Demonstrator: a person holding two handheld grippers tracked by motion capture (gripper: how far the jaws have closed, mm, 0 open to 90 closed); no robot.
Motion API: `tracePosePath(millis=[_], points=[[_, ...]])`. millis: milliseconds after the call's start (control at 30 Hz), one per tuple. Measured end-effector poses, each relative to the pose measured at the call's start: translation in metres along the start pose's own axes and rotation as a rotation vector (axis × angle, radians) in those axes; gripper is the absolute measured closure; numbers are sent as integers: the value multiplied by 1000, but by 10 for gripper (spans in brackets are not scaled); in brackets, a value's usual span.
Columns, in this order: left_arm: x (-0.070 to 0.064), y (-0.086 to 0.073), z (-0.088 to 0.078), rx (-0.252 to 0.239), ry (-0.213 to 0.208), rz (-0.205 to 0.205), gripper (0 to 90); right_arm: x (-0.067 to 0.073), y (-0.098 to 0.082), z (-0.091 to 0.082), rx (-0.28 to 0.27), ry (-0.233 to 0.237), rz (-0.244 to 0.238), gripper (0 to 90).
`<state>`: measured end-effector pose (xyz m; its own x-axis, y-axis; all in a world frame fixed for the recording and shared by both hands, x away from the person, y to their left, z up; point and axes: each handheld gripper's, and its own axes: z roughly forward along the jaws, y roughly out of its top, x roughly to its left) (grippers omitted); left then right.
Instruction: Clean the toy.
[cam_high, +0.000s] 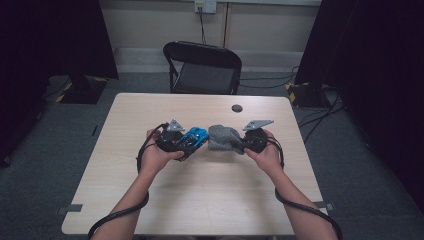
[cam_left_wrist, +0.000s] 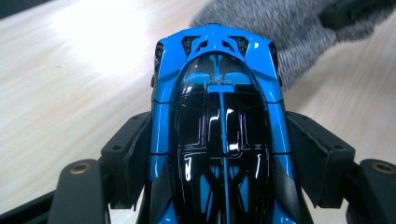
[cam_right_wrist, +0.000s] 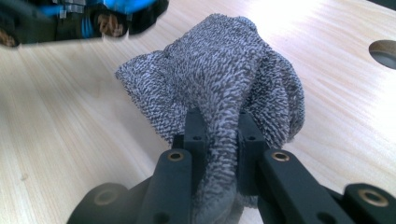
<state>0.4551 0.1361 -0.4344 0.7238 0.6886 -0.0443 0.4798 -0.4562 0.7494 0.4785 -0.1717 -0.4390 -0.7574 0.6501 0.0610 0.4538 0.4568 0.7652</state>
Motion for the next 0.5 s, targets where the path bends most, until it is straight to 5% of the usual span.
tracePosePath(millis=[500], points=[[-9,5,8,1,-19,12,281,12,9,7,-6,38,-26,792]])
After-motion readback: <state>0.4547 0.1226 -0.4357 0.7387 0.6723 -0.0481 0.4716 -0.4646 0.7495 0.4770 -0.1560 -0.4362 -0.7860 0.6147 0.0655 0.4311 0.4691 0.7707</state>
